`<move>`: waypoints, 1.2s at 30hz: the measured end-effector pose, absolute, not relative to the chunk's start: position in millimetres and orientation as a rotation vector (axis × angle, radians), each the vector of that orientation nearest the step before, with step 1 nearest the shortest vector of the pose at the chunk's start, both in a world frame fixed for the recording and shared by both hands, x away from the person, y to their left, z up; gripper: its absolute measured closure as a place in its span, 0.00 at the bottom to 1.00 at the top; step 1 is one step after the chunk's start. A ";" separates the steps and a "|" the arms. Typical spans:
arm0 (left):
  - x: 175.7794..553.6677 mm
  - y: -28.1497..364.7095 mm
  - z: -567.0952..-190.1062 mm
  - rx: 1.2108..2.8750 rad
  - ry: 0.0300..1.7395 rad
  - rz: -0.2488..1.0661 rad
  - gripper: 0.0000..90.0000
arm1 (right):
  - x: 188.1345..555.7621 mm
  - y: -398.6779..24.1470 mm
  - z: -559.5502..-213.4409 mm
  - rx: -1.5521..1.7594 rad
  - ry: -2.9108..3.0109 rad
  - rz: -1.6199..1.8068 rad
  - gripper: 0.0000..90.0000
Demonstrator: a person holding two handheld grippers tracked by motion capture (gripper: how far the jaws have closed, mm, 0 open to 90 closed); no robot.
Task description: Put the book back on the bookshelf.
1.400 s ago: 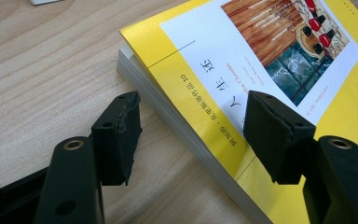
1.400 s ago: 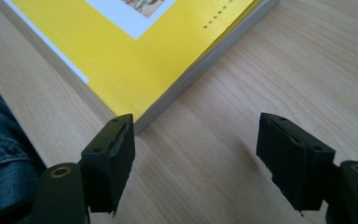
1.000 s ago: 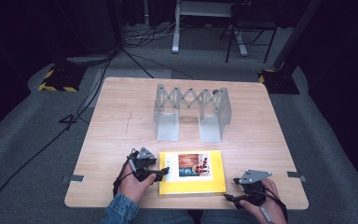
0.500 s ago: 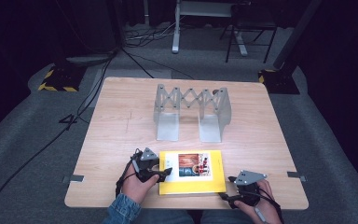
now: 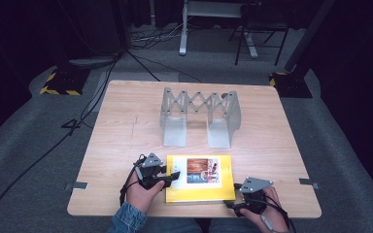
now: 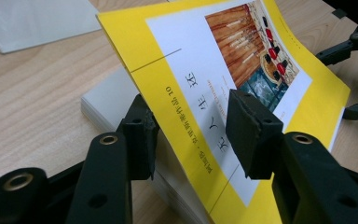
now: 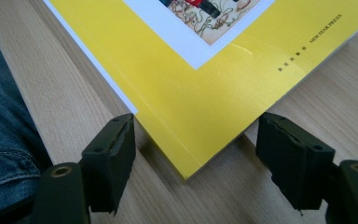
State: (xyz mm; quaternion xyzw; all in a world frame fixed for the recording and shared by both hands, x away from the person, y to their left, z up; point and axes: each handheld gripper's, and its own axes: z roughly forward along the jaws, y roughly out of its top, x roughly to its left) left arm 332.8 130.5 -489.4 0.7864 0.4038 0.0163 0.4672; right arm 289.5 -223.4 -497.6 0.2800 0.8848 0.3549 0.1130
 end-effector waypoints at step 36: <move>328.3 115.9 -423.5 1.932 0.832 -0.012 0.99 | 276.6 -207.5 -473.7 0.669 2.405 1.102 0.20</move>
